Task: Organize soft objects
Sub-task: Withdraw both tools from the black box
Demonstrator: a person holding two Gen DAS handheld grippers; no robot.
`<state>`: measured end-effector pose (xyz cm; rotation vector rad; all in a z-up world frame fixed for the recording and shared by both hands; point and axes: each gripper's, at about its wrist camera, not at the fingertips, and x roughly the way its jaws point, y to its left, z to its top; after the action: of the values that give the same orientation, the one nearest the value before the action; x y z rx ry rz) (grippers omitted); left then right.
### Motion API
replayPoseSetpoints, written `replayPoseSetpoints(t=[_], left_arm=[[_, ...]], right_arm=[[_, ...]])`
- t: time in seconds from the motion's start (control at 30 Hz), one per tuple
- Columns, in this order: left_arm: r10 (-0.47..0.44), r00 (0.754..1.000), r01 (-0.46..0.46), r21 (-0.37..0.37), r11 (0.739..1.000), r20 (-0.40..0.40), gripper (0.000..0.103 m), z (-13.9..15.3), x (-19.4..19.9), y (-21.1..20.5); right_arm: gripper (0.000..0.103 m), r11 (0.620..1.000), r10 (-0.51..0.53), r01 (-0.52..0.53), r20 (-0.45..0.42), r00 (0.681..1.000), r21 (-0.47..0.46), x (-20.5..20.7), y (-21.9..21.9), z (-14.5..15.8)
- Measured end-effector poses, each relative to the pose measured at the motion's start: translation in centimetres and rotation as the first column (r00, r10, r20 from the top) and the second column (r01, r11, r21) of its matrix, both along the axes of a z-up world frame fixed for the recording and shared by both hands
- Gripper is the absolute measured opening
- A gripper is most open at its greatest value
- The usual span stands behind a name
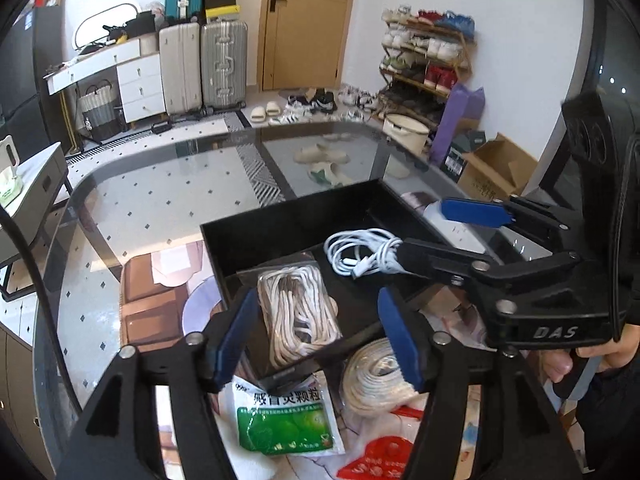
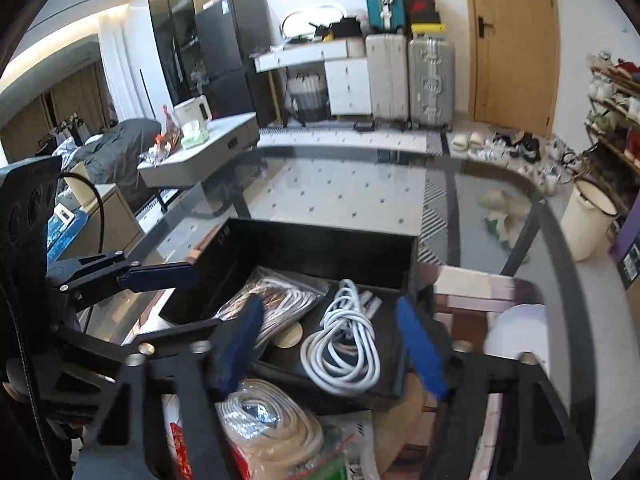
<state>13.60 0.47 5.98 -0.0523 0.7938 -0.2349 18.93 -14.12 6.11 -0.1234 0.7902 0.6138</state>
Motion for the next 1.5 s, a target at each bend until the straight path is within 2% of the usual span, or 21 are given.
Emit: replayPoseSetpoints(t=[0.07,0.13,0.43,0.7,0.83,1.07,1.5], left_arm=[[0.025,0.999,-0.024,-0.013,1.000,0.030,0.098,0.5,-1.0,0.5],[0.041,0.997,-0.039,-0.023,0.999,0.067,0.103,1.0,-2.1,0.8],[0.099,0.986,-0.097,-0.016,0.995,0.137,0.103,1.6,-5.8,1.6],[0.191,0.968,-0.191,-0.013,0.981,0.166,0.103,0.4,-9.2,2.8],[0.221,0.961,-0.218,-0.036,0.975,0.164,0.103,-0.5,-10.6,3.3],[0.233,0.960,-0.232,-0.027,0.972,0.156,0.103,-1.8,-11.9,3.6],[0.258,0.962,-0.259,-0.007,0.966,0.084,0.103,-4.7,-11.5,4.4]], right_arm=[[0.093,0.999,-0.016,0.015,0.024,1.000,0.033,-0.9,-1.2,0.7],[0.102,0.998,-0.031,0.029,0.038,0.999,0.059,-1.8,-2.2,1.2],[0.102,0.992,-0.075,0.068,0.065,0.995,0.102,-5.3,-5.7,2.1],[0.102,0.993,-0.047,0.040,0.057,0.997,0.109,-7.9,-6.0,1.3],[0.102,0.996,-0.024,0.019,0.056,0.998,0.082,-9.0,-5.7,0.7],[0.102,0.999,-0.011,0.009,0.034,0.999,0.052,-10.5,-5.2,-1.3],[0.102,0.999,-0.033,0.033,-0.029,0.999,0.011,-11.2,-6.0,-4.1]])
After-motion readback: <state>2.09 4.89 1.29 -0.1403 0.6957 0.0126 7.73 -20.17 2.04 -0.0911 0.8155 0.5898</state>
